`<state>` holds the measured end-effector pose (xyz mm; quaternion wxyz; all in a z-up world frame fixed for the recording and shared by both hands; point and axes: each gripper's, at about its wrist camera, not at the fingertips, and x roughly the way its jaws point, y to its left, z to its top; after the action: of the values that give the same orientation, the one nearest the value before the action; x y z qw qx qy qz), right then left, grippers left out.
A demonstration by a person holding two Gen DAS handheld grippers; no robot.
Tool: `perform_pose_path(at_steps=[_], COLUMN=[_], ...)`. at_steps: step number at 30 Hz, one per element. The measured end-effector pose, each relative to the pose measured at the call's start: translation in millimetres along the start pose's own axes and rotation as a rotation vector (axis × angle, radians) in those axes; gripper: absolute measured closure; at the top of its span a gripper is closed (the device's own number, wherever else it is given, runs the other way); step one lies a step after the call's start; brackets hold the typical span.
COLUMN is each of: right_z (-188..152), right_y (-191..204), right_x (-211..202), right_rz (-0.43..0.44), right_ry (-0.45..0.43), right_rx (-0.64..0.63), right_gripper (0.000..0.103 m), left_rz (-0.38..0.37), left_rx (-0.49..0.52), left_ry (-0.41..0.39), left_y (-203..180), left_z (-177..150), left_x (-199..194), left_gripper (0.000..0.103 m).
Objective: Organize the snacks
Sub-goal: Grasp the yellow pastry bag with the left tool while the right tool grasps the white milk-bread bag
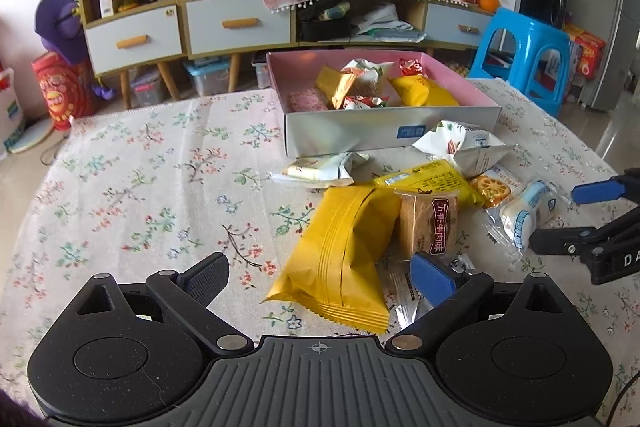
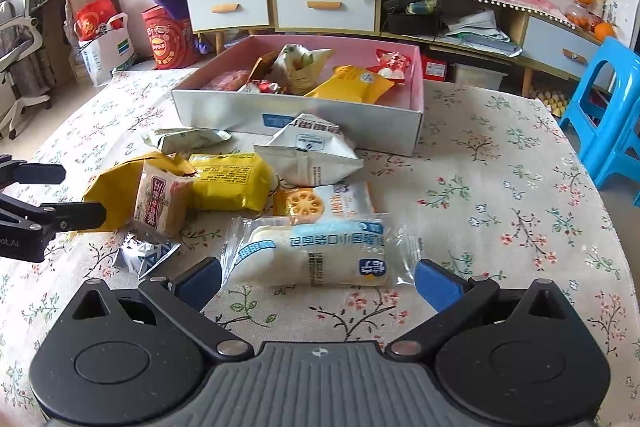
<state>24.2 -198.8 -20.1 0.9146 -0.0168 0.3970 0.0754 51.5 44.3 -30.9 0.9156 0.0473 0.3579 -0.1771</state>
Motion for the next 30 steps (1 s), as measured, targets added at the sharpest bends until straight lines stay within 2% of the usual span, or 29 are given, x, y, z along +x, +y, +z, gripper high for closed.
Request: perform_pose_path(at_steps=[10, 21, 30], right_z=[-1.8, 12.2, 0.8], right_y=[7.1, 10.8, -14.3], right_x=[5.0, 25.0, 13.6], right_rz=[-0.016, -0.061, -0.056], right_ry=[-0.015, 0.002, 0.028], right_rx=[-0.088, -0.099, -0.152], right_gripper=[0.010, 0.010, 0.010], left_rz=[-0.053, -0.069, -0.063], left_rx=[-0.009, -0.149, -0.128], left_ry=[-0.005, 0.035, 0.068], left_y=[2.9, 15.2, 19.5], left_z=[0.9, 6.4, 2.4], left_x=[16.3, 34.3, 35.3], left_gripper=[0.005, 0.006, 0.007])
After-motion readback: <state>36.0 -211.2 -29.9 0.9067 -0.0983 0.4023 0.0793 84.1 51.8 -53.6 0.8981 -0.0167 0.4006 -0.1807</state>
